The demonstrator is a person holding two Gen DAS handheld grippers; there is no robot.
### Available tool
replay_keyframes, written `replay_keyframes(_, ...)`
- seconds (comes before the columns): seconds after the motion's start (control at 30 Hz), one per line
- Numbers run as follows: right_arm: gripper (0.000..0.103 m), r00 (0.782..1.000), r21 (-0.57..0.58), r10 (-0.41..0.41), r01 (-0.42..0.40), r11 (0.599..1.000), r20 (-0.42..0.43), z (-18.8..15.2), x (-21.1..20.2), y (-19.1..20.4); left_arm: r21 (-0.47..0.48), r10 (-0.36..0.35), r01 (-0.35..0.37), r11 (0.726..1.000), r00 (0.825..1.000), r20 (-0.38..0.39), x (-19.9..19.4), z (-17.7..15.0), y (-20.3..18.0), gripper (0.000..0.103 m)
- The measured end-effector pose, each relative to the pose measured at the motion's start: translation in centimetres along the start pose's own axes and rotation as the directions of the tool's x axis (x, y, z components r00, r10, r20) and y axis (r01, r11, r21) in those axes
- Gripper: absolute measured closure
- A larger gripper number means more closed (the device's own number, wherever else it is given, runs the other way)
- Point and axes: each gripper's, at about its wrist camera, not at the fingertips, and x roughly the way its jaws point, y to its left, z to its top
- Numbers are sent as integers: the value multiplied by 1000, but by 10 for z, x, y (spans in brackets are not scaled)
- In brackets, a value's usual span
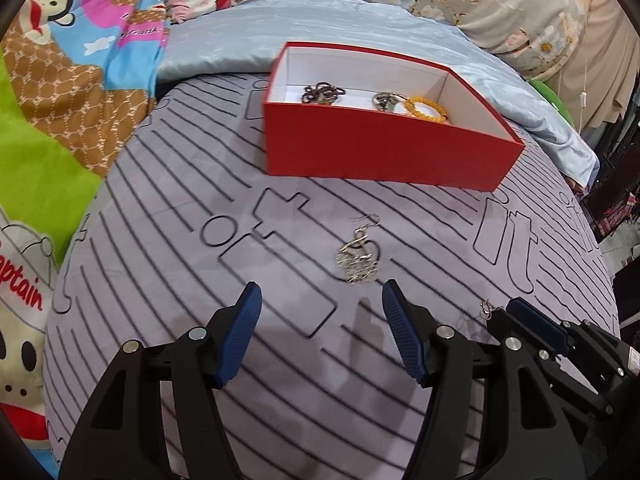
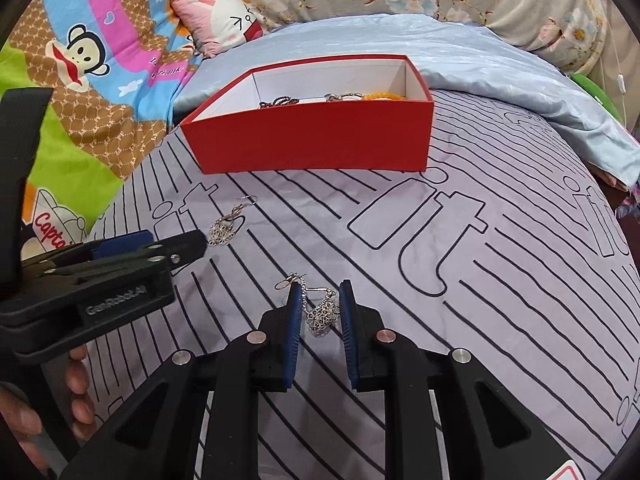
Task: Organize jewelry
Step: 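Grasp the silver flower earring with the left gripper while the right grasps the silver chain earring, then carry both silver earrings with both grippers into the red box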
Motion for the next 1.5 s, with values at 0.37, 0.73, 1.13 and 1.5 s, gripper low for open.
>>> replay_keyframes(0.37,86,1000,29,1,-2,1000,6,5,1,-14,14,17,-16,1000,1000,-13,28,12,-15,53)
replay_keyframes(0.73,86,1000,39,7,-7,999,4,7,4,-19,50,0,1,999,1000,-9,31,15,-22,81)
replay_keyframes(1.13,86,1000,38,10,-10,999,17,10,0,-18,27,-61,62,998,998,-20,20,11,-20,89)
replay_keyframes(1.5,86,999,37,16,-17,999,28,10,-7,-18,-8,-93,93,996,995,-22,7,6,-9,98)
